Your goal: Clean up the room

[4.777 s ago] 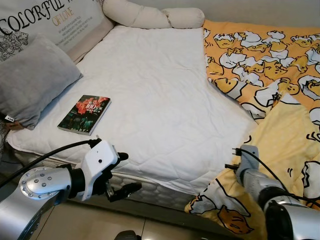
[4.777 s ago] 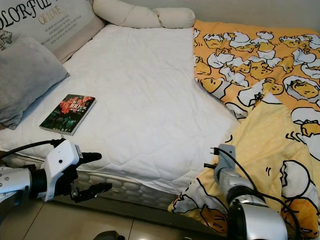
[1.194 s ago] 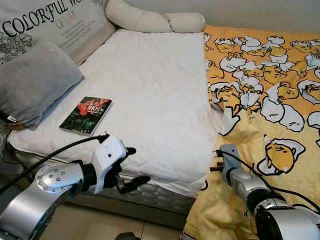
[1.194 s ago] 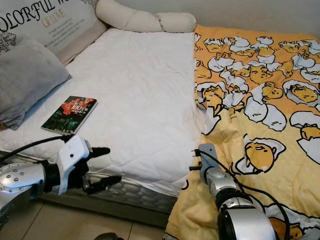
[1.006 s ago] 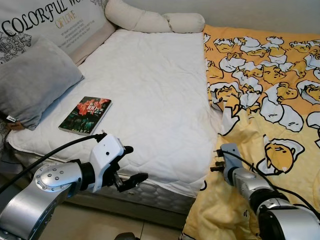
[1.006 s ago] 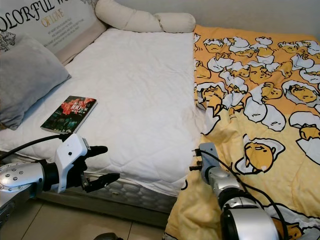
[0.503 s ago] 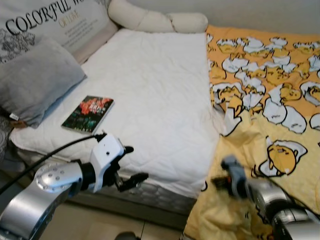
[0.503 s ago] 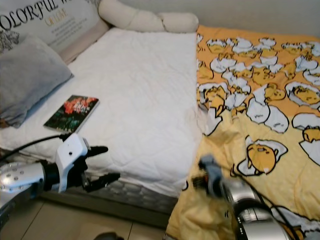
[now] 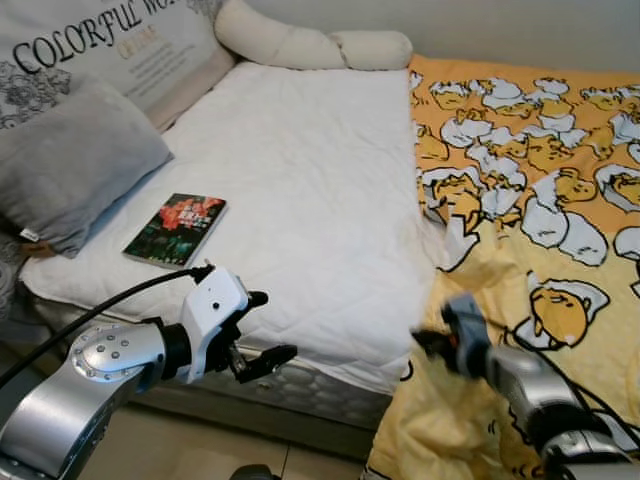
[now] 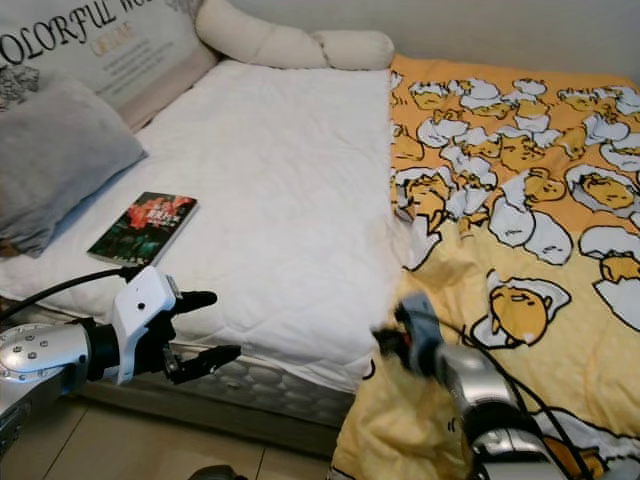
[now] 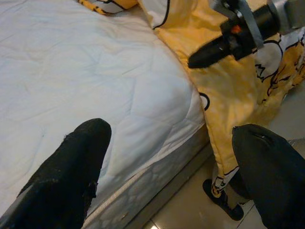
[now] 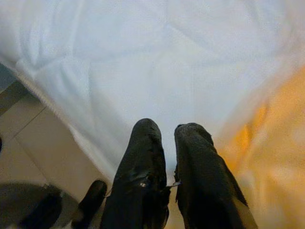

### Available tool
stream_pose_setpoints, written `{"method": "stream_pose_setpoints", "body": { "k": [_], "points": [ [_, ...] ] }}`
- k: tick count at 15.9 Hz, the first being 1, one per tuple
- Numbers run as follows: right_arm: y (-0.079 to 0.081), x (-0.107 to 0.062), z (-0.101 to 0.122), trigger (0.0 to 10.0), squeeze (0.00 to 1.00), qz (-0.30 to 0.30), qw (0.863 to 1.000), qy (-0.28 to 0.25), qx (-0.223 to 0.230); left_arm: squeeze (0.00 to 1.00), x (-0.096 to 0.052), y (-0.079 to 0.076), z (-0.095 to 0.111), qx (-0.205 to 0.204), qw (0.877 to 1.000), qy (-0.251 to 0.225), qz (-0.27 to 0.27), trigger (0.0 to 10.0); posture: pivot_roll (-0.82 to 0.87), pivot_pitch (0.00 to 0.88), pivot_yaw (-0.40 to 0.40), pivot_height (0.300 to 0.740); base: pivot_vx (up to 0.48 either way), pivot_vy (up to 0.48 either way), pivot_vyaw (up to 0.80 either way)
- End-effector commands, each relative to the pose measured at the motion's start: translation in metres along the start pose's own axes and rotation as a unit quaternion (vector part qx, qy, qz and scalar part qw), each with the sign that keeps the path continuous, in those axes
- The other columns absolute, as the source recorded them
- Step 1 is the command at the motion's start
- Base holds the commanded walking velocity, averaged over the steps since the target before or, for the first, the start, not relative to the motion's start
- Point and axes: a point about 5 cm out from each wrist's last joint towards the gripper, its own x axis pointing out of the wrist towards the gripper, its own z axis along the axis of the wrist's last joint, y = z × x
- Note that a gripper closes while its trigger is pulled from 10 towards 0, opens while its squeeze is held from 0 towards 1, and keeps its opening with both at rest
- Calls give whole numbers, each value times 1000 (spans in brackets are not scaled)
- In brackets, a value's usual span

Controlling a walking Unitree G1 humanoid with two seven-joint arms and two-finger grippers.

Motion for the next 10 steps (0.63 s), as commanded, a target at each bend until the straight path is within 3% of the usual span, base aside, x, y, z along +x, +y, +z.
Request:
{"method": "stream_pose_setpoints", "body": {
  "k": [1, 4, 6, 10],
  "points": [
    [2, 6, 10, 10000, 1000, -29, 999, -22, 7, 153, 0, 2, 2, 10, 1000, 3, 0, 10000, 156, 0, 36, 740, 0, 0, 0],
    [10, 20, 25, 10000, 1000, -77, 996, -34, 8, 157, 0, 3, 2, 11, 1000, 4, -2, 10000, 161, 0, 43, 740, 0, 0, 0],
    [16, 33, 38, 10000, 1000, -175, 984, -19, -31, 153, 0, 4, 3, 15, 1000, 7, -5, 10000, 169, 0, 44, 740, 0, 0, 0],
    [22, 40, 40, 10000, 1000, -225, 973, -2, -53, 157, -1, 2, 4, 14, 1000, 8, -6, 10000, 187, 10, 37, 740, 0, 0, 0]
  ]
}}
